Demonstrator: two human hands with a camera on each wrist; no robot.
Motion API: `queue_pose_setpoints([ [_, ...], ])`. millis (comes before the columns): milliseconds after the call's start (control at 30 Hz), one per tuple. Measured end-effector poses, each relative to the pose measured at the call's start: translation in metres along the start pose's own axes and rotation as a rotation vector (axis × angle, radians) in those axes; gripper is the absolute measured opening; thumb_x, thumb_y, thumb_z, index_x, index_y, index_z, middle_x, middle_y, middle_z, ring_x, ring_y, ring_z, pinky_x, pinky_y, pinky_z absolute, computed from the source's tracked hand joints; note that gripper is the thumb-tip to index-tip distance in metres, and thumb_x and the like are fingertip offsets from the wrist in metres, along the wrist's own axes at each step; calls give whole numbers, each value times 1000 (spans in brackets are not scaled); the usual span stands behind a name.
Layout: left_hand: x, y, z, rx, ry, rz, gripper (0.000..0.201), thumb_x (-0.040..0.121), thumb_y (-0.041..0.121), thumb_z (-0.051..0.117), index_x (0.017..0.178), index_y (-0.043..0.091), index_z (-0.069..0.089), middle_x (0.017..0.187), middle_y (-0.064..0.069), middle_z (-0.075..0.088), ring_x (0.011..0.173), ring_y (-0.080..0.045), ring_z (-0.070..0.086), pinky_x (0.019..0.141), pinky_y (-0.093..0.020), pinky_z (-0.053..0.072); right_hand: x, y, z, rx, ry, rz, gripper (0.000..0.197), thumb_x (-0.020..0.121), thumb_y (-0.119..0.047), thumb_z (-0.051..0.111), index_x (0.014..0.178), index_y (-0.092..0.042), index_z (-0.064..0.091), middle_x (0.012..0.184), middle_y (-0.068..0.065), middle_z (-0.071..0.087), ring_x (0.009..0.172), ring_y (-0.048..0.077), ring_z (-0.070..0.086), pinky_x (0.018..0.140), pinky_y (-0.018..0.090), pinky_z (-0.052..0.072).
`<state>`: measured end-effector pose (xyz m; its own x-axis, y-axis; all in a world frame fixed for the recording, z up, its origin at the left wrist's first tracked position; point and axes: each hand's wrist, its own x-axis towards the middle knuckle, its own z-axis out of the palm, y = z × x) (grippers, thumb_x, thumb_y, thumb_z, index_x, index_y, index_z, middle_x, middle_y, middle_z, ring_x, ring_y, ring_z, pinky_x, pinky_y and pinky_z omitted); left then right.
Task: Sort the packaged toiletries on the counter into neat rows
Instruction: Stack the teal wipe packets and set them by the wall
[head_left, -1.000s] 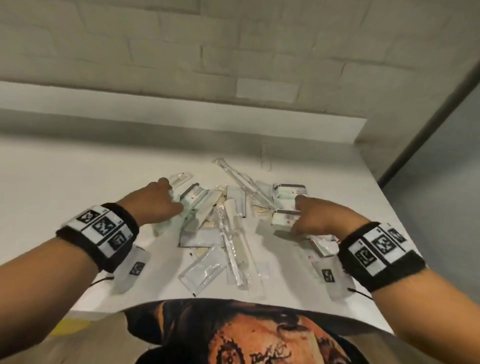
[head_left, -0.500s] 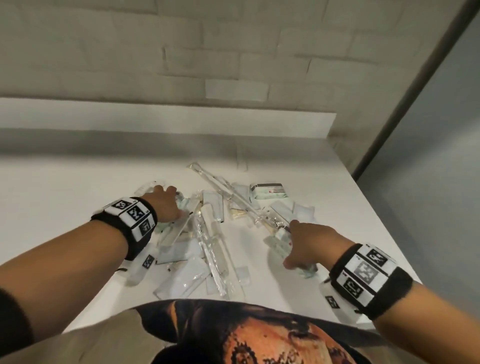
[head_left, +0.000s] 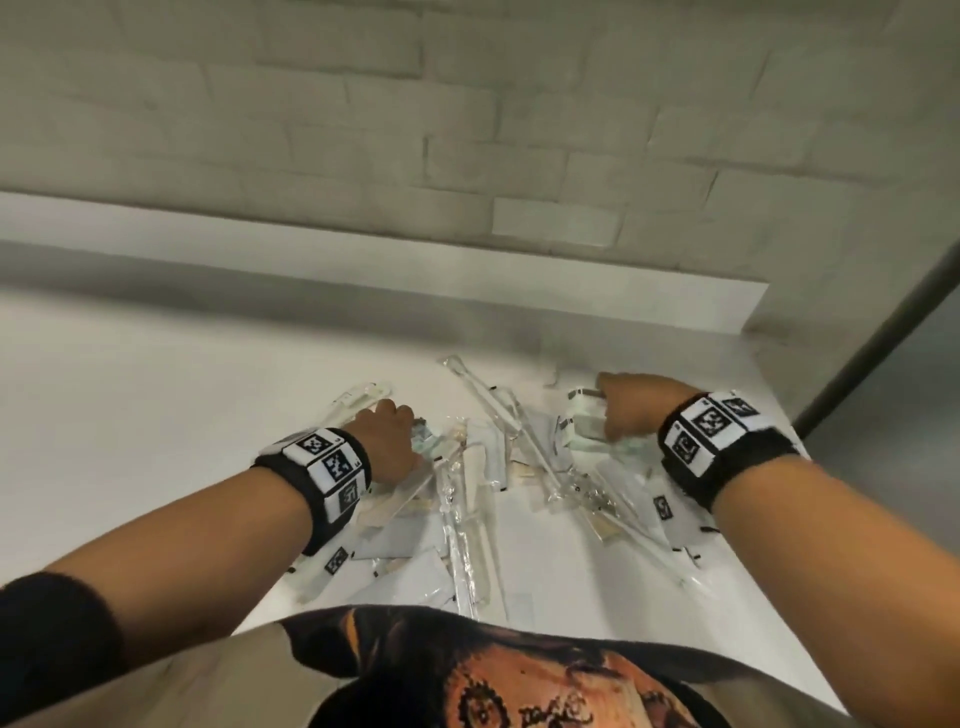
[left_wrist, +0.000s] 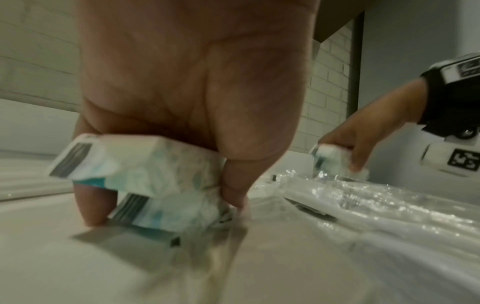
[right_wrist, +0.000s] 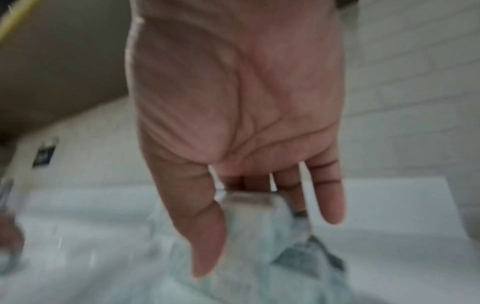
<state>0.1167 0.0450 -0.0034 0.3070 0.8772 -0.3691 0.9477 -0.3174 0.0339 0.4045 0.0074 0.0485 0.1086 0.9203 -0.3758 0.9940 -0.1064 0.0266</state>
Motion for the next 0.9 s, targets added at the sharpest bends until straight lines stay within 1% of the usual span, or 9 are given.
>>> queue_pose_setpoints([
  [100,-2,4,1,3,5,0,70,90,49,45,146,13,25,146,-13,31,129,-32,42,102,-42,43,19,1,35,-9,86,-7,55,71,-24,71,121,-18,48,112,4,60,99,24,60,80,31,50],
  [167,-2,2,-1,-7,1,-8,70,89,48,46,146,12,24,146,-13,31,129,-33,41,102,-43,43,23,1,39,14,146,-12,50,70,-23,69,117,-20,51,108,1,61,97,22,60,79,31,50],
  [300,-9,-10,-7,-95,-31,27,65,94,43,46,148,14,26,152,-10,30,134,-28,39,107,-40,38,17,7,36,33,110,19,43,70,-23,69,109,-21,53,104,-1,62,92,19,58,75,29,49],
  [367,-16,-26,-16,-181,27,8,64,94,43,47,148,15,27,151,-11,31,135,-29,39,107,-39,36,12,10,28,96,137,42,40,69,-24,74,104,-19,54,102,2,63,88,20,56,70,28,45],
  [500,-20,-86,-33,-243,172,-186,62,92,43,52,144,16,33,145,-14,37,130,-35,42,106,-42,38,-5,-9,0,275,327,48,49,70,-36,79,106,-16,54,101,6,64,86,24,57,72,32,46],
  [600,-16,-119,-32,-229,123,-321,61,91,42,52,140,10,37,142,-17,43,127,-35,47,103,-40,41,-21,-55,-14,288,317,-43,48,69,-41,79,105,-23,54,97,-1,64,85,20,59,75,34,51],
  [667,-12,-117,-27,-255,24,-266,60,92,43,49,139,6,40,140,-17,49,125,-34,50,100,-38,41,-30,-92,-16,251,273,-116,49,70,-43,78,108,-26,53,97,-6,62,84,18,59,74,33,51],
  [733,-6,-105,-22,-300,-13,-160,62,93,44,48,140,5,38,141,-17,48,126,-33,49,100,-36,41,-34,-129,-15,234,251,-167,52,69,-44,78,110,-27,52,97,-8,60,85,16,58,71,31,49],
  [900,-14,-63,-12,-369,-115,199,65,95,45,50,146,10,30,147,-13,43,127,-29,48,104,-35,40,-24,-176,-19,275,295,-84,50,70,-42,78,110,-24,53,103,-2,64,88,19,59,72,32,49],
])
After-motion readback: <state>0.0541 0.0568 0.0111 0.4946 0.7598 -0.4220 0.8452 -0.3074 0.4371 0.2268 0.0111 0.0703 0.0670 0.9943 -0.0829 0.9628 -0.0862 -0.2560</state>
